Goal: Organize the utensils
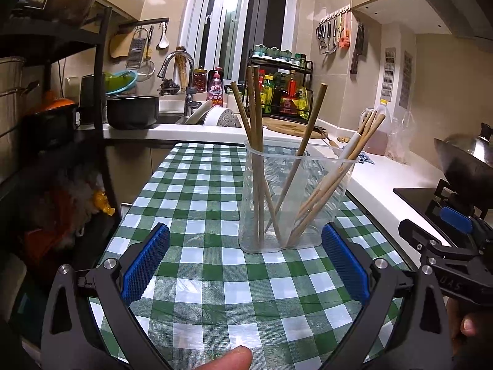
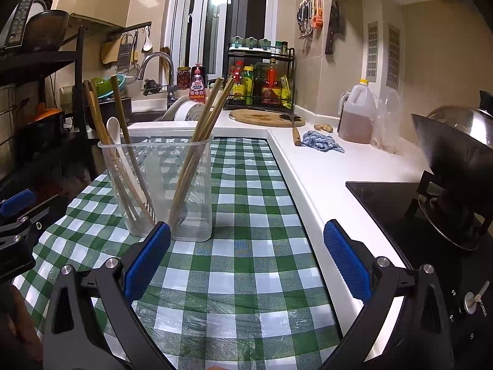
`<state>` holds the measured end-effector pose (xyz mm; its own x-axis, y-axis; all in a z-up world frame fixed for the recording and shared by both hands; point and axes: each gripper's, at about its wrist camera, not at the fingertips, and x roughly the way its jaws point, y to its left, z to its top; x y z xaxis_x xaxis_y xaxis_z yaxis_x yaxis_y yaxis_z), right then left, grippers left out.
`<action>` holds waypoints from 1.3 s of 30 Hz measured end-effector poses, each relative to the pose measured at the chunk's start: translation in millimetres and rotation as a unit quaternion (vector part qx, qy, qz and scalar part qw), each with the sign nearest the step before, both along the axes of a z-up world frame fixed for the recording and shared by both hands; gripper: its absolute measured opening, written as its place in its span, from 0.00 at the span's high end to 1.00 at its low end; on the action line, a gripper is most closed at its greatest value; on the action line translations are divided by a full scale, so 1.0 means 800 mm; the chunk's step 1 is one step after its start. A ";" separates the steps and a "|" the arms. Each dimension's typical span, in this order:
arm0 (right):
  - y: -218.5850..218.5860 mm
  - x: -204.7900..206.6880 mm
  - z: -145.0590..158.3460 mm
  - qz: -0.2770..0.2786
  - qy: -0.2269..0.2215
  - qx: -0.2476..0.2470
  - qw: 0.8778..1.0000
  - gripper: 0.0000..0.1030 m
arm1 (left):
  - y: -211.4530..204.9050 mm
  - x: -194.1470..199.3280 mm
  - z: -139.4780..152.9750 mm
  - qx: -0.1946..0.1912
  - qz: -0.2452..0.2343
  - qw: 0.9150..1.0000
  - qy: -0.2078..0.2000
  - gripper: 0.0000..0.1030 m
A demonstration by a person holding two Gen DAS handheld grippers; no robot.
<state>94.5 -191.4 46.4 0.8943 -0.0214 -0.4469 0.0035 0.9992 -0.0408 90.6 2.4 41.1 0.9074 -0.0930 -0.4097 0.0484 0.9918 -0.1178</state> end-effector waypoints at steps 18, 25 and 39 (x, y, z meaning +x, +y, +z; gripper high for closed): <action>0.000 -0.001 0.001 0.001 -0.002 -0.001 1.000 0.05 | -0.005 -0.003 -0.003 -0.001 -0.008 1.000 0.005 0.07; 0.001 -0.001 0.001 0.001 -0.002 -0.001 1.000 0.05 | -0.005 -0.002 -0.003 -0.001 -0.009 1.000 0.006 0.07; 0.002 -0.001 0.001 0.001 -0.002 -0.001 1.000 0.05 | -0.007 -0.002 -0.004 0.002 -0.009 1.000 0.006 0.07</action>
<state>93.5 -190.1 47.1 0.8963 -0.0207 -0.4429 0.0018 0.9991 -0.0430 89.1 -3.5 37.9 0.9008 -0.1072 -0.4207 0.0647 0.9914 -0.1141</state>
